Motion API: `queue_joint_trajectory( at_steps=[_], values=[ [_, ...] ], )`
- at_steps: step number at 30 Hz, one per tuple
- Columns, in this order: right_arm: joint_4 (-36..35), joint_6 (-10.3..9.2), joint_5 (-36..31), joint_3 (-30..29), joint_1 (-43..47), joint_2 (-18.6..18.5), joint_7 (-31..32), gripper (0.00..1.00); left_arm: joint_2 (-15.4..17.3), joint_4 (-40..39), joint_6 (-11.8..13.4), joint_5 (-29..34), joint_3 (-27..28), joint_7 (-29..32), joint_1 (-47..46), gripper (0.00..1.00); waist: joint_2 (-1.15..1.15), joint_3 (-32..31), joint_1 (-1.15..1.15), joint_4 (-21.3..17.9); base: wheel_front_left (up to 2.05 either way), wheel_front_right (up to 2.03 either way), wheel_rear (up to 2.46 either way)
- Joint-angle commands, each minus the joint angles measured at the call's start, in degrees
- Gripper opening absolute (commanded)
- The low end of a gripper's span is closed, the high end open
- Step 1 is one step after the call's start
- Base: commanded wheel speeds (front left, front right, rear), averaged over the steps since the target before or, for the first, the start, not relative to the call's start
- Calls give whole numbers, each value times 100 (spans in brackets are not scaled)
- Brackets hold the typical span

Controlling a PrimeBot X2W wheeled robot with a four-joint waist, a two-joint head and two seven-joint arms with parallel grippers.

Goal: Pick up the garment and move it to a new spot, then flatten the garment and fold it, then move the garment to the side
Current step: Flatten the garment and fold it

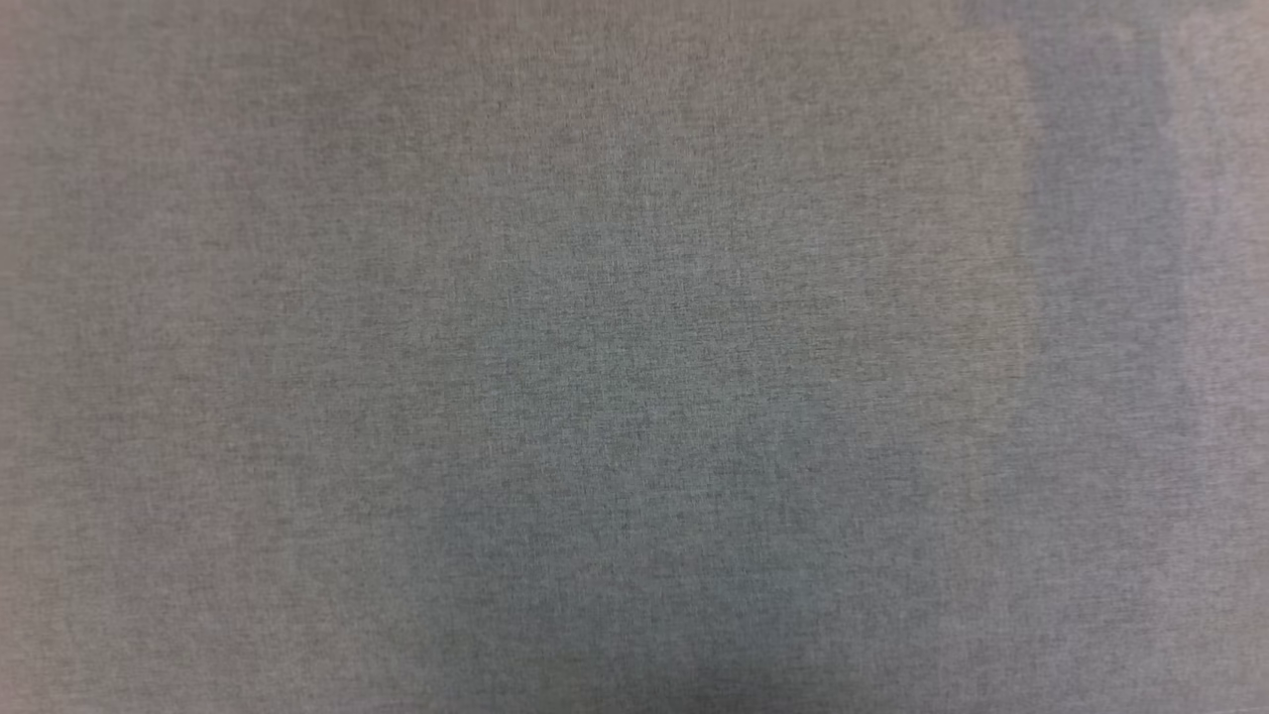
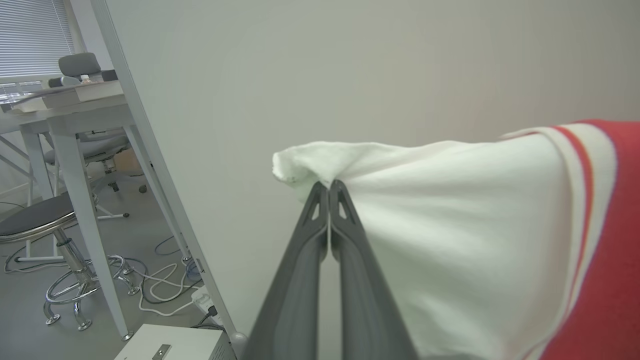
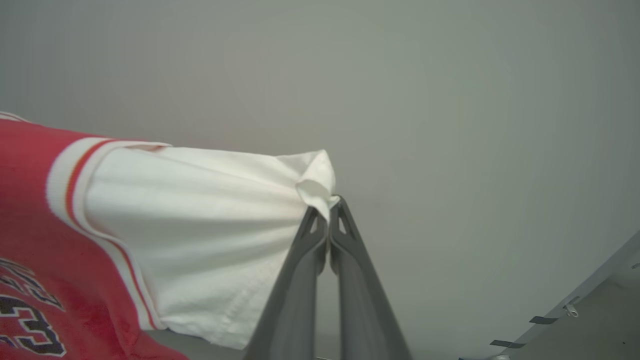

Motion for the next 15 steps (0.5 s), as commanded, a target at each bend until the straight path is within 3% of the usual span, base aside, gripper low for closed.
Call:
queue_joint_trajectory(
  at_steps=[1, 7, 15],
  values=[
    [66, -11, 74, 69, 0, -31, -24, 0, -11, 44, 54, -70, 38, -34, 140, 0, 0, 275, -1, 25, 0, 0, 0],
    [126, -11, 486, 403, 242, -58, -82, 0, -98, 137, -52, -300, 87, 4, 503, 0, 0, 359, -1, 41, 0, 0, 0],
    [-125, -11, 1176, 1034, 1294, -198, -147, 0, -127, 343, -469, -733, 184, -57, 1477, 0, 0, 143, -1, 70, 0, 0, 0]
  ],
)
